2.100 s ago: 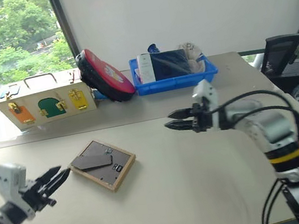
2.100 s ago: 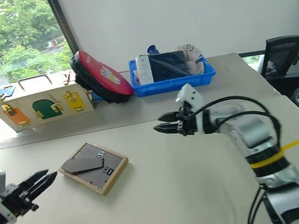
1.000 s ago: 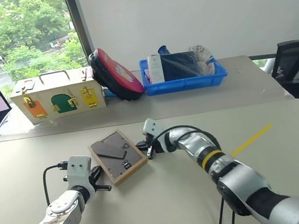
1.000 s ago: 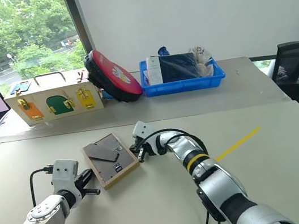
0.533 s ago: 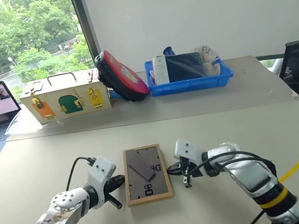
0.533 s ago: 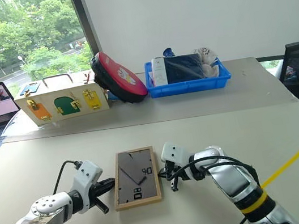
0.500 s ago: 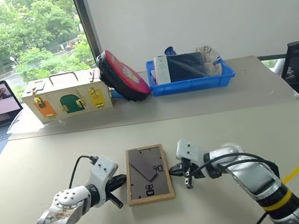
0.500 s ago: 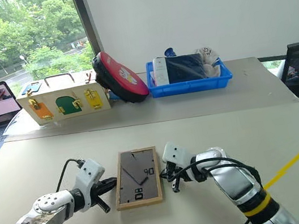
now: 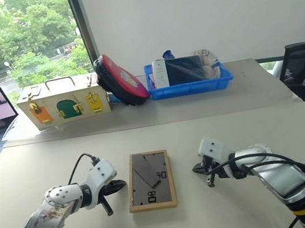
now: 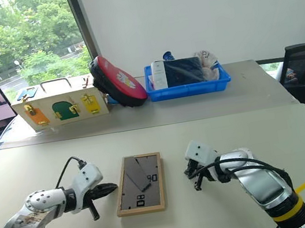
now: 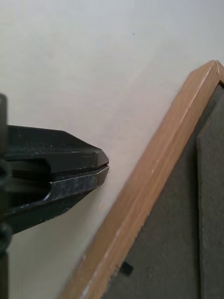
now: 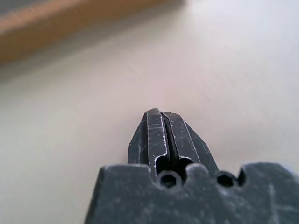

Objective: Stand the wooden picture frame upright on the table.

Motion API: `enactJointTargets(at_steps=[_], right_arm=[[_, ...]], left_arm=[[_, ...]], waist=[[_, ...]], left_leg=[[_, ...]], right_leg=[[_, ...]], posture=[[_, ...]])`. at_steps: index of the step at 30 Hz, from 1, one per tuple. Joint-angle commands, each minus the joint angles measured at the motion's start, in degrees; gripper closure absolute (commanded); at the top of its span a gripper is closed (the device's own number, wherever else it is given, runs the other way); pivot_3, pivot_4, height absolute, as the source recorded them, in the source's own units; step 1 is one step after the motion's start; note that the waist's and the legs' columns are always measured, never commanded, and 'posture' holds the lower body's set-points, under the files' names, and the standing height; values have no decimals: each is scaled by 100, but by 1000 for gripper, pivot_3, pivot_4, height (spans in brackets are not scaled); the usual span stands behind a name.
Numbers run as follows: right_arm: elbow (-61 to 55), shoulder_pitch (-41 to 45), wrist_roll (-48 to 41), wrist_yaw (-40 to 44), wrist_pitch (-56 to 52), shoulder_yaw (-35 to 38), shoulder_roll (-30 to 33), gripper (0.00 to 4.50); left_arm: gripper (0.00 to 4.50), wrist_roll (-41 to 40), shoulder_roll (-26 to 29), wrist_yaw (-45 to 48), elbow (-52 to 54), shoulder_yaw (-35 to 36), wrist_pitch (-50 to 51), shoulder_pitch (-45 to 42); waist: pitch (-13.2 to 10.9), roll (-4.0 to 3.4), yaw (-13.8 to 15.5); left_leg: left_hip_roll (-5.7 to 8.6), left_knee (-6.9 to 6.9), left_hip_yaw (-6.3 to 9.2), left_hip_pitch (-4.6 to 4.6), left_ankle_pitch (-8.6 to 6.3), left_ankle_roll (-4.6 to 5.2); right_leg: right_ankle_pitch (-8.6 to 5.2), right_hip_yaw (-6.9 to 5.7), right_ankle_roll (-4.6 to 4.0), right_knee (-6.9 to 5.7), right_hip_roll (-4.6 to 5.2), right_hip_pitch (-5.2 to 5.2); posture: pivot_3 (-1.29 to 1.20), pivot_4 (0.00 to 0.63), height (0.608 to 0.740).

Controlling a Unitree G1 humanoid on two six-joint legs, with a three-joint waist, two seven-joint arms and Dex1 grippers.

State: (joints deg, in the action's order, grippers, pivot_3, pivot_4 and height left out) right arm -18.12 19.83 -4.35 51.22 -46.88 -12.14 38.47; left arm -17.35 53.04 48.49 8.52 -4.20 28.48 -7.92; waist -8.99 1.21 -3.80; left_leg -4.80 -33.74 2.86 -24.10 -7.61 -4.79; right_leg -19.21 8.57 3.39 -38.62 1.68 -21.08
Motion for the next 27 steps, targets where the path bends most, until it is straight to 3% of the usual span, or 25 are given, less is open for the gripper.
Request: enactJointTargets(at_steps=[1, 4, 7, 11, 14, 17, 23, 27], right_arm=[[208, 161, -653, 358, 186, 723, 110, 4419], [304, 370, -1362, 677, -196, 1114, 54, 4419], [288, 491, -1738, 987, -388, 1060, 186, 4419], [-6, 783, -2423, 933, -879, 1057, -118, 4419], [-158, 824, -2583, 840, -1015, 945, -180, 4419], [-176, 816, -2444, 660, -912, 648, -206, 4500], [46, 723, -2086, 703, -375, 63, -81, 4500], [263, 665, -1801, 789, 80, -281, -38, 4500]], left_arm=[[4500, -121, 242, 510, -1101, 558, -81, 320], [4500, -1115, 119, 1136, -901, 1062, 565, 303], [4500, -2162, -90, 1368, -846, 1571, 1578, 157], [4500, -2800, -15, 1538, -508, 1672, 2564, 196], [4500, -3173, -28, 1492, -339, 1802, 3085, 162], [3849, -3085, -33, 1492, -162, 1761, 2966, 229], [1759, -3099, -174, 1294, 31, 1313, 3417, 182], [427, -3477, -548, 930, 139, 1226, 4053, -188]], waist=[[-1, 0, -132], [-7, 2, -225], [-32, 5, -196], [-49, 35, -109], [-52, 37, -37], [-53, 38, 0], [-54, 39, -3], [-55, 41, 43]], left_leg=[[-3, 3, 1, 3, 0, 1], [-5, 5, 2, -2, -6, 9], [-3, 2, 5, -32, -9, 14], [-1, -19, 18, -118, -14, 18], [0, -19, 21, -128, -13, 17], [0, -19, 21, -125, -11, 15], [0, -19, 21, -124, -8, 10], [1, -20, 21, -124, -8, 10]], right_leg=[[1, 6, -5, -8, -6, -8], [-8, 11, -9, -21, -13, -13], [-9, 10, -10, -24, -15, -29], [6, -2, -32, -34, -14, -105], [9, -4, -35, -37, -14, -114], [9, -5, -36, -38, -14, -115], [9, -5, -36, -38, -14, -116], [10, -5, -35, -38, -14, -115]], posture=[[0, 150, 735], [0, 150, 735], [0, 150, 735], [0, 150, 735], [0, 150, 735], [0, 150, 735], [0, 150, 735], [0, 150, 735]])
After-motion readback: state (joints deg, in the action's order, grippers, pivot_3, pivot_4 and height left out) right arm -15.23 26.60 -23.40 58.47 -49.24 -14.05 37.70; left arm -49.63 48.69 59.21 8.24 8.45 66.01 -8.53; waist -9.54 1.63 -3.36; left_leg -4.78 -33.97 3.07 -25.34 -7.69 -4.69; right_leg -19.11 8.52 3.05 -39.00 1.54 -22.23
